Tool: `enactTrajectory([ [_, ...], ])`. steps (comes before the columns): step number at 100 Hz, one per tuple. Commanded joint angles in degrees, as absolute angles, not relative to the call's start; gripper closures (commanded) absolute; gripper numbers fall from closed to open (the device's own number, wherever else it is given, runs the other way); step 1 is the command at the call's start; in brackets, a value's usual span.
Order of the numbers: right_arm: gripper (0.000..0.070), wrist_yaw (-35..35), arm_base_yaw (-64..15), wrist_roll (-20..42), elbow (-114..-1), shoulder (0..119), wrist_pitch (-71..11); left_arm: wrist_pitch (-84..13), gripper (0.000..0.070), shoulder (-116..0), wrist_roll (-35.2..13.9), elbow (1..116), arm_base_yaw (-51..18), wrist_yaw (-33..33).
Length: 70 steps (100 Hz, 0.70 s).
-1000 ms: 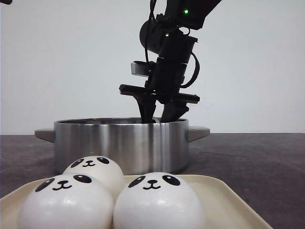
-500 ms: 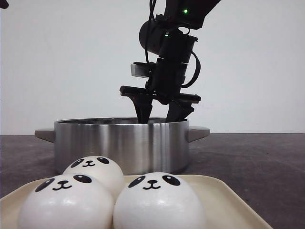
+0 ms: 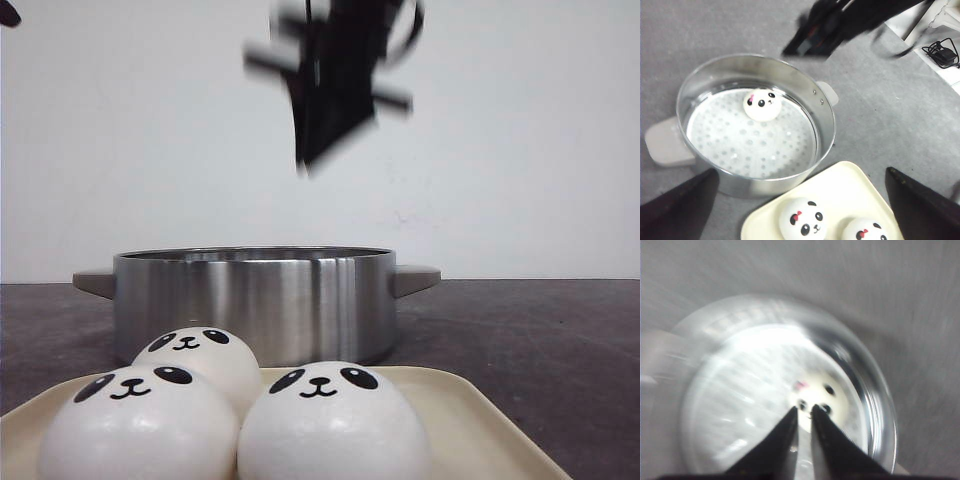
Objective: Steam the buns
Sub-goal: 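Reach the left gripper down and grasp a bun on the tray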
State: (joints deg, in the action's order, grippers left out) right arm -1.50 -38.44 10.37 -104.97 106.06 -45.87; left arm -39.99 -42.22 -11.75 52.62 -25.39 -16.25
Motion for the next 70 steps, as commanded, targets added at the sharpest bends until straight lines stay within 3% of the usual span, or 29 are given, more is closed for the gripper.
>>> enactTrajectory([
  [1,0.0700,0.4,-41.3,8.2,-107.2,100.2,-45.3,-40.8,0.0027,-44.0,-13.3,53.7,-26.2,-16.4],
  [33,0.0700,14.9,-56.6,6.5,-107.2,77.9,-47.0,-50.0,0.0027,-58.3,-14.7,53.7,-31.4,-16.4],
  [62,0.0700,28.7,-65.5,7.5,-107.2,68.6,-52.4,-47.8,0.0032,-73.9,-16.7,53.7,-39.1,-16.3],
  [70,0.0700,30.6,-66.0,8.6,-107.2,67.6,-54.3,-44.8,0.0075,-77.7,-19.9,53.7,-40.3,-15.8],
])
